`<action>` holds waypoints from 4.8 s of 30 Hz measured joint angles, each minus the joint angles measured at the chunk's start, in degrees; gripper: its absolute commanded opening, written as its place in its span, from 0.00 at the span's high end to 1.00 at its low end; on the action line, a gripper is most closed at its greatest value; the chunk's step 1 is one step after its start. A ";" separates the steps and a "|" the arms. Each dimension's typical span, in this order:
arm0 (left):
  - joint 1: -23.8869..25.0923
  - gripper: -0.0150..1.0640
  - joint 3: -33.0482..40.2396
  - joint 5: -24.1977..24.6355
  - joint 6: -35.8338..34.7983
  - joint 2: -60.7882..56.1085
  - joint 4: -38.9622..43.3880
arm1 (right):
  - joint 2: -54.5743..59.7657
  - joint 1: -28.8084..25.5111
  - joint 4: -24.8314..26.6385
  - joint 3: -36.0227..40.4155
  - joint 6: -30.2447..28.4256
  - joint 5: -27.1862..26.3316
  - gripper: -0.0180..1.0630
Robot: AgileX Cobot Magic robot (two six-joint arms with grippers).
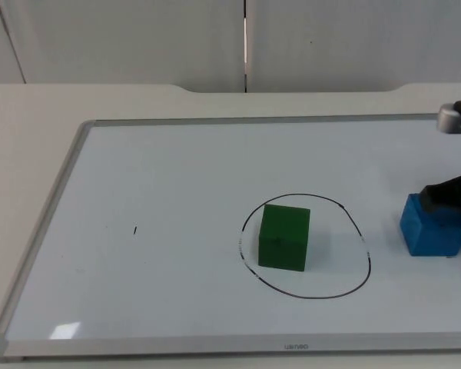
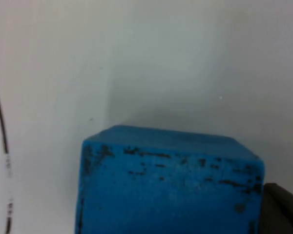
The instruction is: Push the two cubes into the marked area.
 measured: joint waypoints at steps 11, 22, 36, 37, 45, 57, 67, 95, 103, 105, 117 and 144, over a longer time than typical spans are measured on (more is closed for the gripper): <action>0.00 0.99 0.00 0.00 0.00 0.00 0.00 | 0.00 0.90 1.15 0.00 0.35 0.00 0.98; 0.00 0.99 0.00 0.00 0.00 0.00 0.00 | 0.00 0.90 1.49 -0.09 1.10 2.07 0.98; 0.00 0.99 0.00 0.00 0.00 0.00 0.00 | 0.00 2.67 3.41 -0.09 1.17 3.06 0.98; 0.00 0.99 0.00 0.00 0.00 0.00 0.00 | 0.00 2.67 3.41 -0.09 1.17 3.06 0.98; 0.00 0.99 0.00 0.00 0.00 0.00 0.04 | 0.00 4.36 4.13 -0.09 1.17 0.88 0.98; 0.00 0.99 0.00 0.00 0.00 0.00 0.15 | 0.00 4.48 4.13 -0.09 1.17 -3.99 0.98; 0.00 0.99 0.00 0.00 0.00 0.00 0.15 | 0.00 4.80 4.13 -0.09 1.17 -8.09 0.98; 0.00 0.99 0.00 0.00 0.00 0.00 0.15 | 0.00 9.49 4.60 -0.09 1.75 -8.19 0.98; 0.00 0.99 0.00 0.00 0.00 0.00 0.15 | 0.00 9.49 4.60 -0.09 2.33 -8.19 0.98; 0.00 0.99 0.00 0.00 0.00 0.00 0.15 | 0.00 9.49 4.60 -0.09 2.33 -8.19 0.98; 0.00 0.99 0.00 0.00 0.00 0.00 0.15 | 0.00 9.49 7.43 -0.09 2.57 -7.85 0.98; 0.00 0.99 0.00 0.00 0.00 0.00 0.15 | 0.00 12.69 11.68 -0.09 2.50 -8.17 0.98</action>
